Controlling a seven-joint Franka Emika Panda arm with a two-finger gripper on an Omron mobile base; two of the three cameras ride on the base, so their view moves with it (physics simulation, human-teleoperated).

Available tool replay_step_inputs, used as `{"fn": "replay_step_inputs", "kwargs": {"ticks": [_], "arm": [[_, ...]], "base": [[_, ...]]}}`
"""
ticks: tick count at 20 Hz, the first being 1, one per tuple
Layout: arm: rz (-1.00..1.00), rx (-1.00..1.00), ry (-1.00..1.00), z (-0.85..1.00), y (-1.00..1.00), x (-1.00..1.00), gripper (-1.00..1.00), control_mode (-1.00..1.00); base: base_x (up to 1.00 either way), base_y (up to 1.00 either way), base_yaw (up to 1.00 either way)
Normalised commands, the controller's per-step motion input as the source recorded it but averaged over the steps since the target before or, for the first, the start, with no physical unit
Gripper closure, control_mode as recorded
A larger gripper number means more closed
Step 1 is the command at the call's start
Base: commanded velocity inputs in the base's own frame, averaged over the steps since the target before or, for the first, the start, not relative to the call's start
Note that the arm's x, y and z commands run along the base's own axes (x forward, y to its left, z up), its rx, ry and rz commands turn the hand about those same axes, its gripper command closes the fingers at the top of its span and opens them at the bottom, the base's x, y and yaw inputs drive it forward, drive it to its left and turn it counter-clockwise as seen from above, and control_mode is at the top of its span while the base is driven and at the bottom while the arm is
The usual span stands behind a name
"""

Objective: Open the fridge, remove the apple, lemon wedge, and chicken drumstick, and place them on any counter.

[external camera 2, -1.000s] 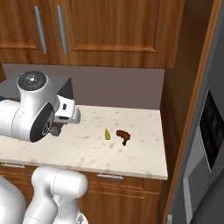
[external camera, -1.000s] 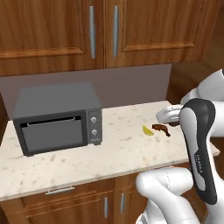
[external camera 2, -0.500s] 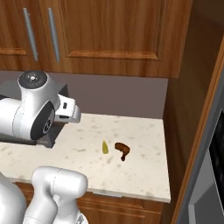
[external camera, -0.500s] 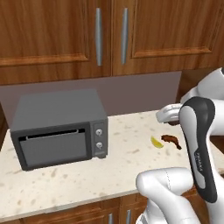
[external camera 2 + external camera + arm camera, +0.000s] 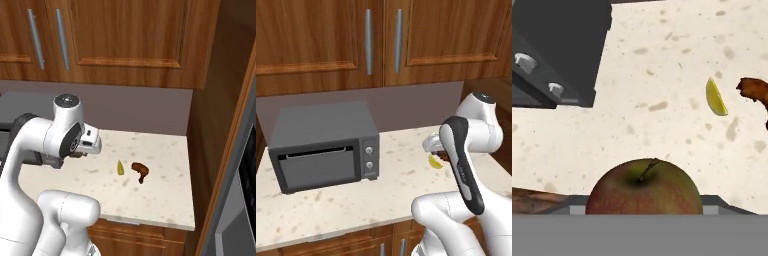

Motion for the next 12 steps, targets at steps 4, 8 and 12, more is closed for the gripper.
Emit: {"fn": "replay_step_inputs", "kwargs": {"ticks": [4,8,12], "arm": [[0.0,0.0,0.0,-0.91,0.0,0.37,1.0,-1.0],[0.0,0.0,0.0,-0.84,0.02,0.5,1.0,-1.0],[0.0,0.0,0.01,-0.76,0.08,0.6,1.0,-1.0]], "base": [[0.0,0.0,0.0],[0.0,0.0,0.0],[0.0,0.0,0.0]]}}
